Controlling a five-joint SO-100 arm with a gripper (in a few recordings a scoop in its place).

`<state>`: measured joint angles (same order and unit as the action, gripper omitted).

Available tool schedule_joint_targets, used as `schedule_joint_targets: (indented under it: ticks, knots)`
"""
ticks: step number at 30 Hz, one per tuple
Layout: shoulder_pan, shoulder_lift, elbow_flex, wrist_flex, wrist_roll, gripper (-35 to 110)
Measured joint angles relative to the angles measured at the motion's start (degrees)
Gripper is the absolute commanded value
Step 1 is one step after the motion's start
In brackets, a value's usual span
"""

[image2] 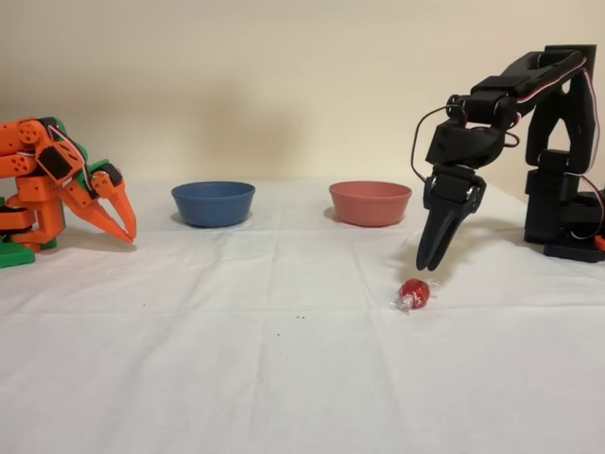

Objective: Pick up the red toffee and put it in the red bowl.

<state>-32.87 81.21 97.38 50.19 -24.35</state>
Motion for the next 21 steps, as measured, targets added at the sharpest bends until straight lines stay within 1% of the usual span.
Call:
schedule_joint_targets:
  ticks: [21]
  knots:
    - [0.00, -5.19, -1.49, -5.54, -1.32, 31]
